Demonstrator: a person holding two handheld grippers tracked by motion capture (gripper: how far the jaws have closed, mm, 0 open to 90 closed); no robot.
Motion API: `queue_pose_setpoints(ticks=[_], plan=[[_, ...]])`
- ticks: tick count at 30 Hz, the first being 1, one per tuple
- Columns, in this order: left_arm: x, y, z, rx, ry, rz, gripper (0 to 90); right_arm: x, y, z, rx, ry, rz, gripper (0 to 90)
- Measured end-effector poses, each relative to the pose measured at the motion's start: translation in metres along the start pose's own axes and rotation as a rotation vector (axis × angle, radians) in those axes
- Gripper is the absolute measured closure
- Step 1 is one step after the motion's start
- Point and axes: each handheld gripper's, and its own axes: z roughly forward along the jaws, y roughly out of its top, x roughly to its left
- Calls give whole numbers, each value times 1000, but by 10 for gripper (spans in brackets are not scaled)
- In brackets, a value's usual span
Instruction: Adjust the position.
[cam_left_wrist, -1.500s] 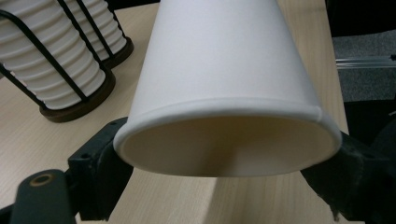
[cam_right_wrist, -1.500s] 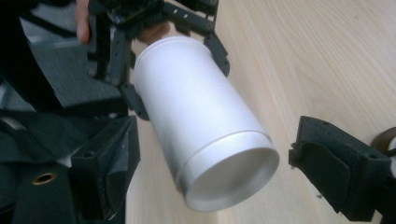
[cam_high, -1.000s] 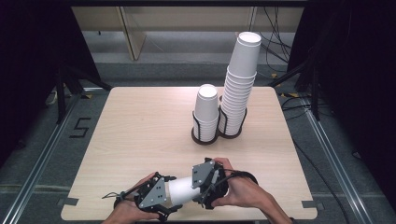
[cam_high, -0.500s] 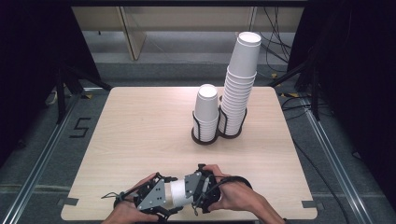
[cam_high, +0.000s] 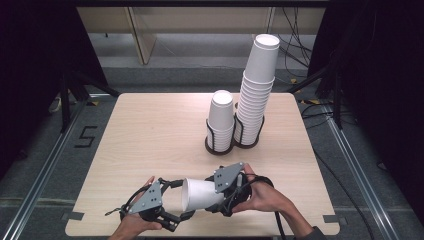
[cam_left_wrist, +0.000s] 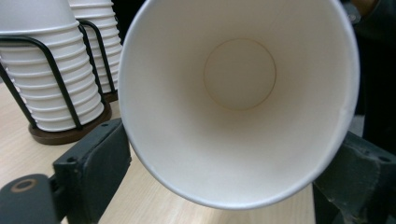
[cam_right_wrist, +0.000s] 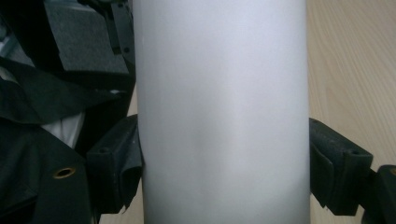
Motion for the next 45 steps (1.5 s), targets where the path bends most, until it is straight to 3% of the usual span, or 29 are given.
queue_pose_setpoints(ticks=[3,5,8,10,19,24,28,33,37,39,45], plan=[[-1,1,0,-16,-4,12,98,0,0,0,-14,1,-5,225],[-3,3,0,-59,-14,-26,77,2,1,2,-32,28,11,225],[-4,5,-1,-66,-14,-26,68,3,2,4,-29,27,0,225],[-6,6,0,-96,-19,-39,62,4,2,8,-40,48,12,225],[-3,8,-5,-75,-24,2,115,4,0,15,-56,63,45,229],[-4,10,-6,-78,-16,-5,124,3,-1,16,-78,62,72,213],[-5,12,-5,-83,-4,-15,131,2,-3,21,-73,46,106,160],[-2,12,-7,-77,22,-26,132,2,-3,18,-52,14,127,160],[0,14,-9,-70,44,-37,133,3,0,12,-46,-22,118,158],[-1,14,-10,-68,47,-36,134,5,2,11,-17,-48,99,160],[-4,14,-7,-67,45,-43,119,9,3,21,19,-41,64,236]])
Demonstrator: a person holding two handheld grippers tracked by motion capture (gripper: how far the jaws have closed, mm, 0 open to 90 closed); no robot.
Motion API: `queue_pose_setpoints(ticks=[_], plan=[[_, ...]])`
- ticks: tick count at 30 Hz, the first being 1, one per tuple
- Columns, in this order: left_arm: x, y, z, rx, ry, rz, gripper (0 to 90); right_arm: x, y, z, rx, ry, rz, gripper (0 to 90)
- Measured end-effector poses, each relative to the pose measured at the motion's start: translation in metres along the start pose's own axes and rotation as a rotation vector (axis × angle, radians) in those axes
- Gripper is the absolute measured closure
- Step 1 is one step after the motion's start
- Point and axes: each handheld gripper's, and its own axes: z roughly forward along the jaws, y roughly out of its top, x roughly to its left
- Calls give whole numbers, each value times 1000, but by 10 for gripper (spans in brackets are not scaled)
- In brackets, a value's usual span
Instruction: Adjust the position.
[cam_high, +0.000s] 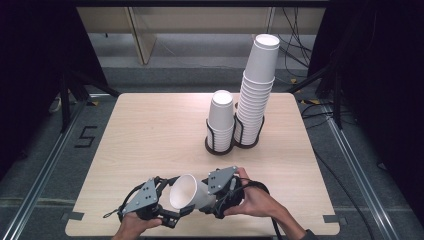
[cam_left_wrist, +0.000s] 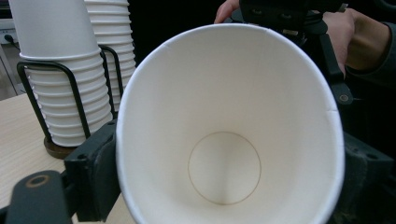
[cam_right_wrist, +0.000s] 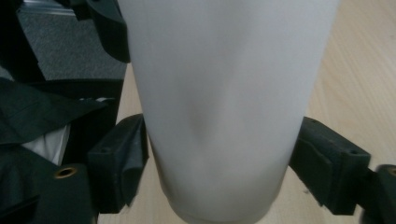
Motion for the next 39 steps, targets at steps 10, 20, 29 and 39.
queue_pose_setpoints(ticks=[10,20,29,39], plan=[[4,-2,1,-103,19,-116,47,-5,-3,0,-175,60,94,241],[1,-3,3,-107,10,-111,141,-3,-4,14,-192,105,128,238],[3,-1,0,-72,54,-96,160,-6,-8,13,-153,52,155,189],[21,-4,-10,0,255,-84,156,-15,-22,3,-119,-23,219,183]])
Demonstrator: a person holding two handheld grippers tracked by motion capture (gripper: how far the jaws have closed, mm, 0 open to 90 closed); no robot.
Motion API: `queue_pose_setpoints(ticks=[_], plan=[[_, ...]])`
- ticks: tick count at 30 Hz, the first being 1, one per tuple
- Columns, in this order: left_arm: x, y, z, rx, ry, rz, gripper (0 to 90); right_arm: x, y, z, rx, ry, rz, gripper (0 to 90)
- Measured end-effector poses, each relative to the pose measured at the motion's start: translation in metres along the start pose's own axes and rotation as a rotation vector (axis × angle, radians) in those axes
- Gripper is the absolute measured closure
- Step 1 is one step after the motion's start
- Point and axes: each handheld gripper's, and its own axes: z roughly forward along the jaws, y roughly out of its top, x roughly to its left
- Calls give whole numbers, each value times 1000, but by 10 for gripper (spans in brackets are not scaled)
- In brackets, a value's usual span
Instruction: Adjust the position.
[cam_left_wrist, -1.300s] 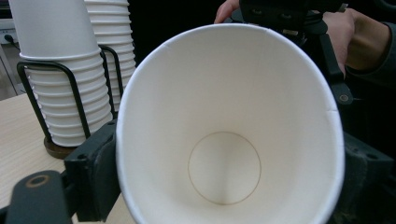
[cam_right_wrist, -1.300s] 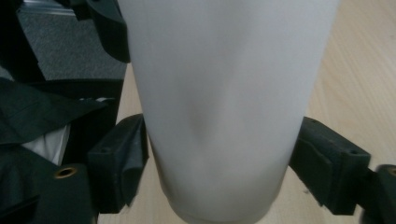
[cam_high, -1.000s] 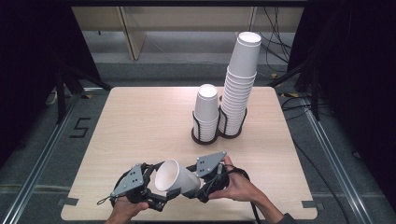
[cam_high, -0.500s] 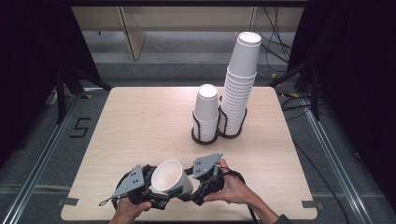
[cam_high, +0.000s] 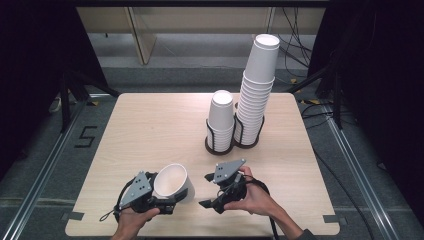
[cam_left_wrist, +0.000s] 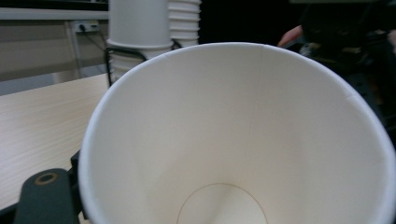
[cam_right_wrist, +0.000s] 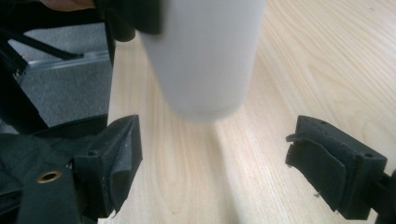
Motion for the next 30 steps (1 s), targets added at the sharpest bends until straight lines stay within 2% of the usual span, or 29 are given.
queue_pose_setpoints(ticks=[3,4,7,8,10,16,19,22,24,29,30], plan=[[6,-1,0,-2,52,4,156,-1,-3,-2,12,-24,16,191],[7,-1,-2,21,77,9,155,-1,-4,-3,17,-30,18,196],[12,-3,-2,19,112,6,154,-1,-8,-4,32,-72,27,203],[15,-4,-4,34,138,6,154,-1,-9,-4,31,-76,31,204],[17,-5,-3,20,142,3,154,-1,-10,-5,28,-84,38,207],[25,-8,-4,50,212,4,153,-5,-17,-7,21,-120,57,210],[32,-10,-4,59,245,0,152,-5,-21,-7,36,-129,80,211],[35,-12,-4,53,254,-5,152,-5,-23,-6,34,-125,71,212],[37,-12,-5,67,273,0,152,-4,-24,-7,39,-125,71,211],[42,-14,-7,72,287,-3,152,-3,-26,-7,36,-129,64,213],[43,-15,-6,60,285,-6,152,-3,-26,-6,39,-128,67,213]])
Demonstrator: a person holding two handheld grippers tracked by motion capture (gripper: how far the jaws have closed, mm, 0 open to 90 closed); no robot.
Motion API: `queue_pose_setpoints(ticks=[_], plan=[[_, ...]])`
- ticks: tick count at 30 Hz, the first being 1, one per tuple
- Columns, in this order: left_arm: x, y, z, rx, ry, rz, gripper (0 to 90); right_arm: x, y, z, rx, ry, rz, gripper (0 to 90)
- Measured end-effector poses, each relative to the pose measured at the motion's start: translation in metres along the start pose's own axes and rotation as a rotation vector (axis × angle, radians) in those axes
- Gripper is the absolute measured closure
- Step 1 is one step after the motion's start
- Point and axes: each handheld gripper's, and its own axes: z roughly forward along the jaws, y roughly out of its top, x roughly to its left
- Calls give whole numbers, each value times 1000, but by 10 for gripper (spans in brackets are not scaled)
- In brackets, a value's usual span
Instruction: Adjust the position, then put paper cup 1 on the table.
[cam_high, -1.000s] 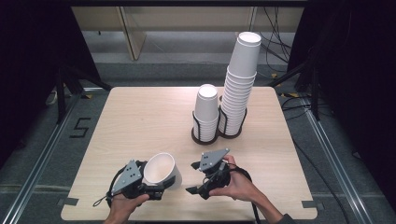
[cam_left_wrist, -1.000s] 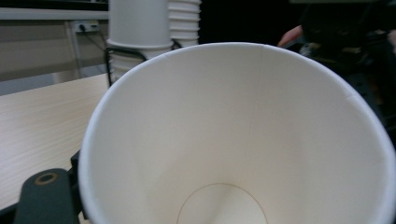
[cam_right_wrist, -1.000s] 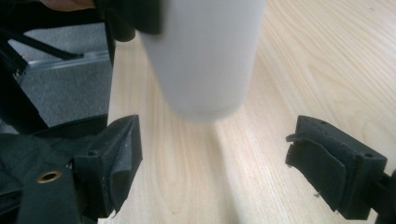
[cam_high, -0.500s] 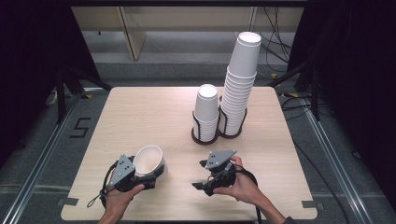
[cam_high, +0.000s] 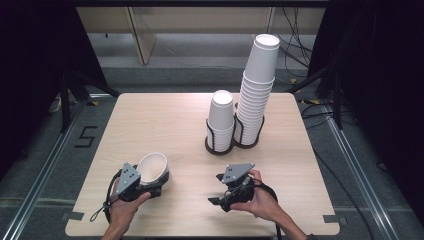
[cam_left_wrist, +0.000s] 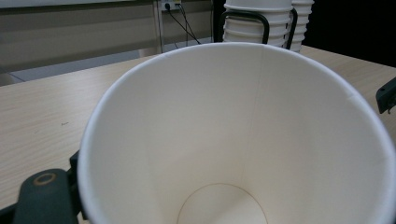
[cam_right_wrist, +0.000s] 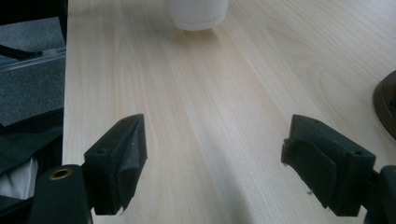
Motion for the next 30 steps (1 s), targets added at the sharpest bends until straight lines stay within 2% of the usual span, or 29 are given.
queue_pose_setpoints(ticks=[2,6,12,18,19,23,27,30], plan=[[1,0,-1,15,10,2,152,0,0,0,-1,0,3,212],[2,-1,2,8,11,-1,152,0,-1,-2,-2,-4,5,211],[4,-1,10,26,17,1,152,0,-3,-3,-1,-5,10,212],[15,-2,19,37,31,-4,150,0,-5,-3,4,-11,12,211],[17,-2,21,26,28,-3,150,0,-5,-3,4,-14,13,211],[25,3,27,29,57,7,149,1,-4,-2,6,-14,13,213],[38,5,38,20,87,-53,150,1,-5,-2,16,-23,20,212],[47,9,50,31,123,-20,149,0,-5,0,14,-16,14,213]])
